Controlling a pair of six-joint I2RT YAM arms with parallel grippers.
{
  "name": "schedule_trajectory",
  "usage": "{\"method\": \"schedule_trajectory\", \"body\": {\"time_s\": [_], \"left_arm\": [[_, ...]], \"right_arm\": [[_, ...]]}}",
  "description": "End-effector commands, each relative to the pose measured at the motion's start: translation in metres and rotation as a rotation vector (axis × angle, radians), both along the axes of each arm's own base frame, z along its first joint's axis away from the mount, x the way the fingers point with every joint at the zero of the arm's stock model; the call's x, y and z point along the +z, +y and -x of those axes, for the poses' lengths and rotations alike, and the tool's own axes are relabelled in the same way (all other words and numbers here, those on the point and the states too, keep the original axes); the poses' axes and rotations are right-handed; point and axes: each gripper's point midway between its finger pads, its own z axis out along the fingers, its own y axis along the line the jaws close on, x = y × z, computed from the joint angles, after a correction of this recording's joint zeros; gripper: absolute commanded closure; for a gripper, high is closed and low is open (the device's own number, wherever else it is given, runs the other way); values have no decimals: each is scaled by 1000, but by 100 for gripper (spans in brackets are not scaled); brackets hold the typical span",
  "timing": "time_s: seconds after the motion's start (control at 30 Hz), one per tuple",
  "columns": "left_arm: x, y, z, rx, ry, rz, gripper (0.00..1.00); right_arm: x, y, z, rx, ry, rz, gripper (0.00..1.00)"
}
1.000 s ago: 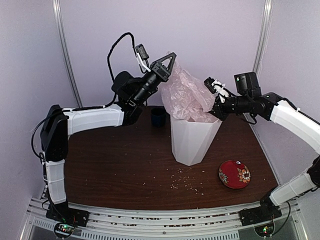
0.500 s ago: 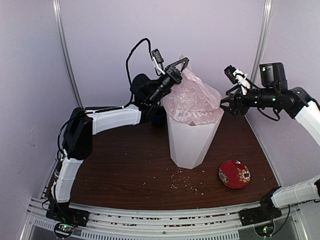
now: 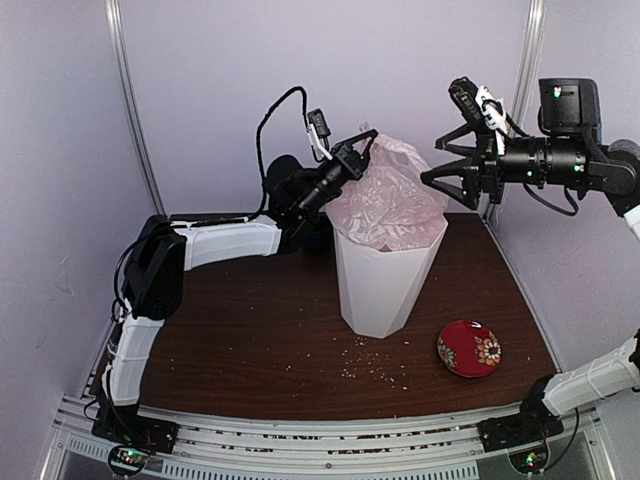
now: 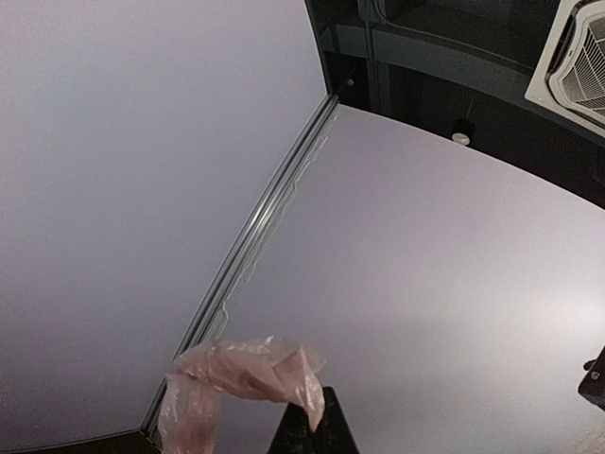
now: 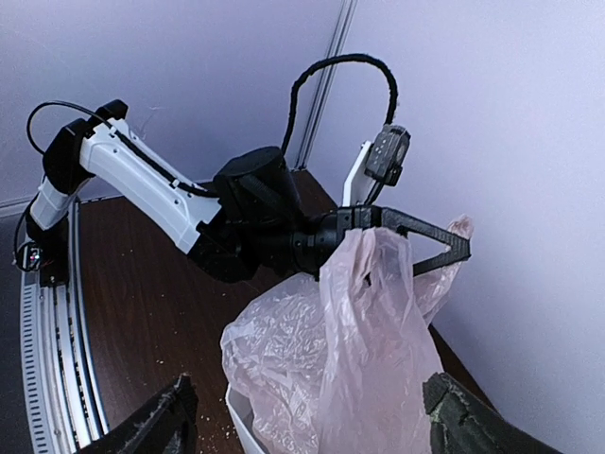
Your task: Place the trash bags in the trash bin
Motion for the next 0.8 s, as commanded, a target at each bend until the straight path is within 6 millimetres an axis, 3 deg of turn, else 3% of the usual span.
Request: {"method": "schedule_trajectory", "body": {"time_s": [0.0,0.23,0.43,0.63,0.77], "left_arm": [[34,11,16,17,-61,38,100],[40,11,21,26,-75,32,100],[43,12,24,25,-81,25,100],[48,13,28,13,-87,15,100],[53,11,33,1,-99,9,100]], "right_arm": [[5,13,-21,-101,-35,34,15],[13,17,-58,-274,-96,16,22],[16,16,-65,-299,-115,12,34],[16,15,-64,-295,-86,16,37],[19,15,-68,-307,-85,8,20]]}}
